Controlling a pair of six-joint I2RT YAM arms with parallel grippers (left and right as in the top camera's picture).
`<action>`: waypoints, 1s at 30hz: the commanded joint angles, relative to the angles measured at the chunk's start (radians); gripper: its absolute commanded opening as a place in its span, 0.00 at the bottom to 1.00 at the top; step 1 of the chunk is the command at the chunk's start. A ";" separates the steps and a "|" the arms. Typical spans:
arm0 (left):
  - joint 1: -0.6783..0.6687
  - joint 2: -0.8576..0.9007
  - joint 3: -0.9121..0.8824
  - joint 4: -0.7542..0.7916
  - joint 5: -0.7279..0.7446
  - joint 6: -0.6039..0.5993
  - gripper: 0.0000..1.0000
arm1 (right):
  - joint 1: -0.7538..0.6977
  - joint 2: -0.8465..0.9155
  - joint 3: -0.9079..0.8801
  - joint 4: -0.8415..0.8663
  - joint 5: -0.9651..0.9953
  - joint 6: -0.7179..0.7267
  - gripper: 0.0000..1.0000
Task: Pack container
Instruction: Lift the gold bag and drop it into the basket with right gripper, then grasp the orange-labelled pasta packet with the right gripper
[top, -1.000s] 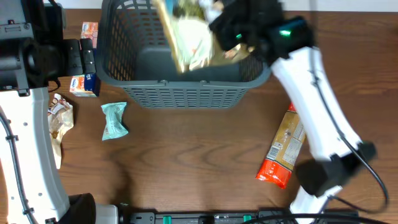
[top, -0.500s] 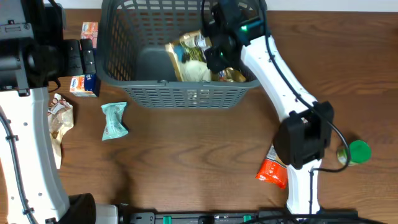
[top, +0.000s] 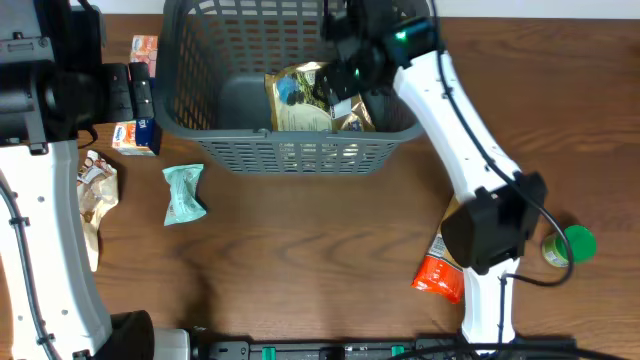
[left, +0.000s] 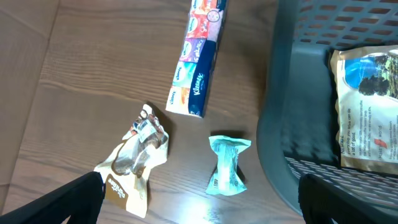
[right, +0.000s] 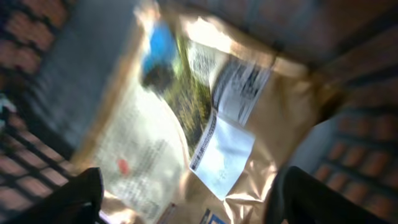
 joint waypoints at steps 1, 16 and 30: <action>0.005 -0.010 -0.002 -0.003 -0.005 -0.009 0.99 | -0.029 -0.156 0.177 -0.032 0.059 0.049 0.94; 0.005 -0.010 -0.002 -0.003 -0.005 -0.009 0.99 | -0.425 -0.351 0.257 -0.564 0.223 0.664 0.99; 0.005 -0.010 -0.002 -0.008 -0.005 -0.009 0.99 | -0.431 -0.885 -0.622 -0.474 0.391 0.835 0.99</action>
